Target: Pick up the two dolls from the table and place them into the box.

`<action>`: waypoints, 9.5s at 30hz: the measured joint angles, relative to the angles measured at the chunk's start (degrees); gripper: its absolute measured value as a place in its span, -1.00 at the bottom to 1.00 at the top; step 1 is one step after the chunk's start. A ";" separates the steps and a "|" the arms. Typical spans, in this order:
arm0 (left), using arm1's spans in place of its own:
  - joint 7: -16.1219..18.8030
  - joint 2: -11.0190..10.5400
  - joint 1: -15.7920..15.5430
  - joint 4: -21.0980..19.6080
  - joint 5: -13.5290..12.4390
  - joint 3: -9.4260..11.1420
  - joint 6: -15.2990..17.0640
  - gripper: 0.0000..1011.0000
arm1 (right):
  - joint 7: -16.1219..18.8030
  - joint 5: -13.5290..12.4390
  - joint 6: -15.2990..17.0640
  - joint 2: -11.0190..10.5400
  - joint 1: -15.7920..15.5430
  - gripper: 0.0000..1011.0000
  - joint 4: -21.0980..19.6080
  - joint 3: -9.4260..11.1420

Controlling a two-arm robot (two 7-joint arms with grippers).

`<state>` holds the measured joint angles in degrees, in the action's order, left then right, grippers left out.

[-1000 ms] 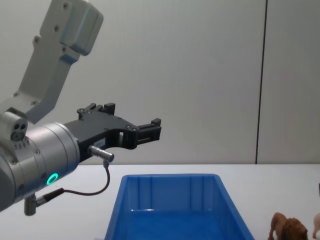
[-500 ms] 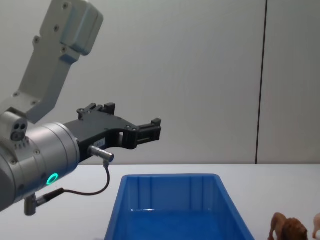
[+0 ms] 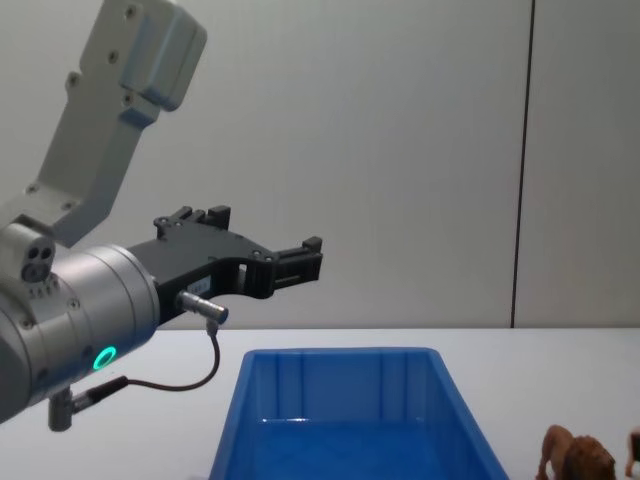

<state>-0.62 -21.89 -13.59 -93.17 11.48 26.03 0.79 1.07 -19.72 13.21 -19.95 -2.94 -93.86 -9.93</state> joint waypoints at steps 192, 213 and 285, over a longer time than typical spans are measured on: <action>0.00 0.00 0.00 0.00 0.00 0.00 0.00 0.98 | 16.34 8.50 -3.76 -0.04 3.82 -0.18 -4.55 -3.94; 0.00 0.00 0.00 0.00 0.00 0.00 0.00 0.98 | 25.24 7.34 -6.66 4.21 9.68 0.39 -2.12 -6.24; 6.24 -9.13 9.64 -10.10 14.18 -4.47 18.07 0.98 | 7.20 6.66 0.08 0.72 5.03 0.98 -4.95 -3.08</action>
<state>5.61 -31.02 -3.95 -103.27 25.66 21.56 18.87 8.27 -13.05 13.29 -19.24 2.09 -98.82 -13.02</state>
